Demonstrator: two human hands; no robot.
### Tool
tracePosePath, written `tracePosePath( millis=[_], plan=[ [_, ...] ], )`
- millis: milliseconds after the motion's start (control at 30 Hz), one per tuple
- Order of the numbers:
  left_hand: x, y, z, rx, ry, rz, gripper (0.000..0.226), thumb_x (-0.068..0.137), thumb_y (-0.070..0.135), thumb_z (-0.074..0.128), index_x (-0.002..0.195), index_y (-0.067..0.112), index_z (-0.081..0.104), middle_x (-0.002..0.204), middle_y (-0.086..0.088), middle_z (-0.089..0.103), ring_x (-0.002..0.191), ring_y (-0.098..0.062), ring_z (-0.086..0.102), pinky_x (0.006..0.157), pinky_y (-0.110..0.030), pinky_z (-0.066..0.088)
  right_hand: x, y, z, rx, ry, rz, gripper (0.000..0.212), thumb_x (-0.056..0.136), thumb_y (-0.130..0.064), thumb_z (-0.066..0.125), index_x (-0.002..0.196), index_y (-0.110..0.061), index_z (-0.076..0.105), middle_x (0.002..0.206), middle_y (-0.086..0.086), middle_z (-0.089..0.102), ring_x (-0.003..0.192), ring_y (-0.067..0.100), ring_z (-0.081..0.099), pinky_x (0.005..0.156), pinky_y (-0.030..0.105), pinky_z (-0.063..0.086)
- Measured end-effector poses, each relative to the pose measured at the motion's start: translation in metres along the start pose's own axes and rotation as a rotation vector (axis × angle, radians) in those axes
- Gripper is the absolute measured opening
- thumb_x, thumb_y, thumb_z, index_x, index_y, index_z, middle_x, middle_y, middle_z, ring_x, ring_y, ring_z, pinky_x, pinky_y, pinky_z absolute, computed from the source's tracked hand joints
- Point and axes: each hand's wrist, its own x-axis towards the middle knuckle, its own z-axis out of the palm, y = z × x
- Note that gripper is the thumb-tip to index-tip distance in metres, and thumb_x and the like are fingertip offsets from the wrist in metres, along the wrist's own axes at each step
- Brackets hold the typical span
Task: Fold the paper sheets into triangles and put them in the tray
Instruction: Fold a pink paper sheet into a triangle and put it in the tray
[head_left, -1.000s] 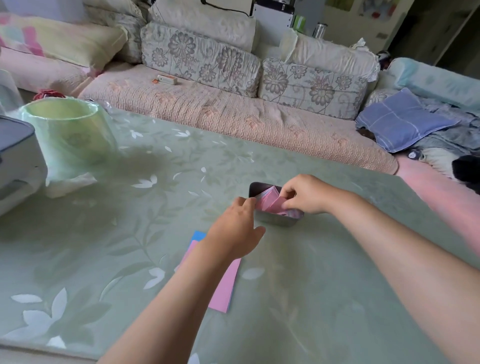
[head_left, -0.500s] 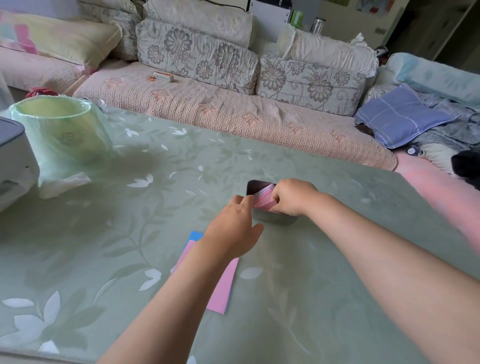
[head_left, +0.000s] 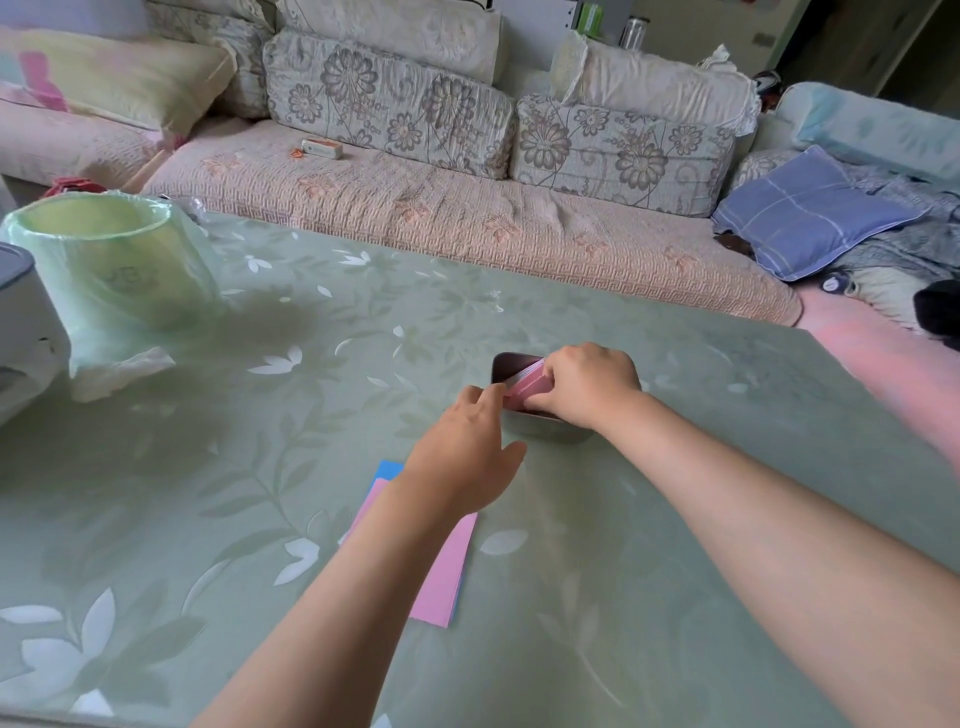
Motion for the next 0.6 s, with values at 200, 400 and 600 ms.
tracePosePath(
  millis=[200, 400, 600],
  plan=[
    [-0.005, -0.002, -0.004, 0.024, -0.001, -0.006, 0.058, 0.093, 0.038, 0.056, 0.143, 0.019, 0.032, 0.135, -0.003, 0.044, 0.119, -0.026, 0.050, 0.084, -0.033, 0.042, -0.001, 0.001, -0.009, 0.016, 0.045, 0.061, 0.045, 0.072, -0.066, 0.068, 0.093, -0.026, 0.064, 0.100, -0.005, 0.068, 0.100, 0.020, 0.064, 0.075, 0.029, 0.047],
    [-0.021, -0.011, -0.023, 0.083, -0.002, -0.034, 0.059, 0.093, 0.039, 0.056, 0.144, 0.022, 0.030, 0.135, -0.002, 0.046, 0.118, -0.027, 0.050, 0.082, -0.034, 0.041, -0.030, -0.005, -0.035, 0.243, 0.075, 0.051, 0.032, 0.073, -0.060, 0.070, 0.087, -0.034, 0.057, 0.102, -0.010, 0.066, 0.100, 0.017, 0.061, 0.074, 0.028, 0.039],
    [-0.049, -0.034, -0.056, 0.166, -0.139, -0.065, 0.079, 0.086, 0.049, 0.066, 0.150, 0.026, 0.028, 0.147, 0.002, 0.040, 0.133, -0.020, 0.037, 0.102, -0.033, 0.037, -0.080, -0.051, -0.057, 0.542, 0.019, -0.117, 0.015, 0.082, -0.049, 0.068, 0.088, -0.035, 0.063, 0.083, -0.018, 0.063, 0.090, 0.008, 0.062, 0.077, 0.028, 0.047]
  ],
)
